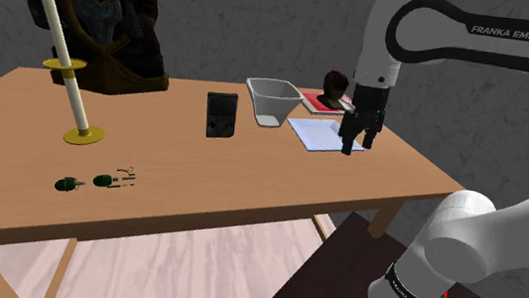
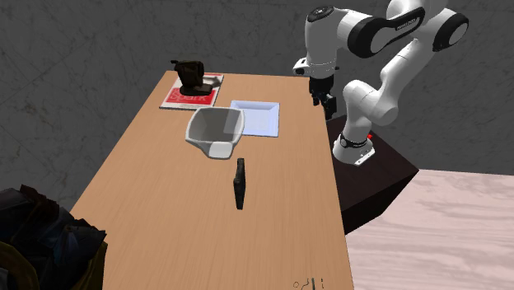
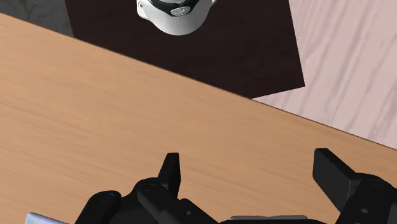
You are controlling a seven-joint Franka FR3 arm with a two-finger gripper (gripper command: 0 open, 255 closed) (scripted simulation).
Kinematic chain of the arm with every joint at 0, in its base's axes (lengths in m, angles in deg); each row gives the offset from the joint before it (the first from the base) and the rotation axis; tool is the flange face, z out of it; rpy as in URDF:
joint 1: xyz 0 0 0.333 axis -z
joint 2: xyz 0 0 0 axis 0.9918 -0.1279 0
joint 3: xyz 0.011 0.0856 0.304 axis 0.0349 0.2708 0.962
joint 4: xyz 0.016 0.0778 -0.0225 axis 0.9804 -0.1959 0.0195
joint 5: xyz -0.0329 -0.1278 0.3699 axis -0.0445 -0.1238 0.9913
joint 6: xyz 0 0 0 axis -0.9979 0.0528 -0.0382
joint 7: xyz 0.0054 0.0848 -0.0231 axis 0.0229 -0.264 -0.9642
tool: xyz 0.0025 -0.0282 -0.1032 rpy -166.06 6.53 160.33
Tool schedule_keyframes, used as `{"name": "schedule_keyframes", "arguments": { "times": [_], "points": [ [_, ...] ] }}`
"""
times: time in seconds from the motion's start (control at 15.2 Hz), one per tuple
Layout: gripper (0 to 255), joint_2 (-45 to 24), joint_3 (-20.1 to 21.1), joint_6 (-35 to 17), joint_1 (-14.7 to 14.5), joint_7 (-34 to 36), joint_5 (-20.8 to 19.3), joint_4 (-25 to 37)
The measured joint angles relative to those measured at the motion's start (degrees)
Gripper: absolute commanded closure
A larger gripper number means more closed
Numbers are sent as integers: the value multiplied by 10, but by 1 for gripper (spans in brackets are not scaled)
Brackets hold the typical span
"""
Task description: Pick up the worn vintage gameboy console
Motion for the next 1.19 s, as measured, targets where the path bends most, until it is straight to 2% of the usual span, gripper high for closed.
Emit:
{"name": "schedule_keyframes", "arguments": {
  "times": [0.13, 0.33, 0.86, 1.19],
  "points": [
    [0, -10, -2, -6, -2, -8, -3, 6],
    [0, -66, -8, -35, -14, -45, -11, 39],
    [0, -235, -23, -94, -46, -162, -27, 177],
    [0, -332, -21, -108, -63, -228, -29, 278]
  ]
}}
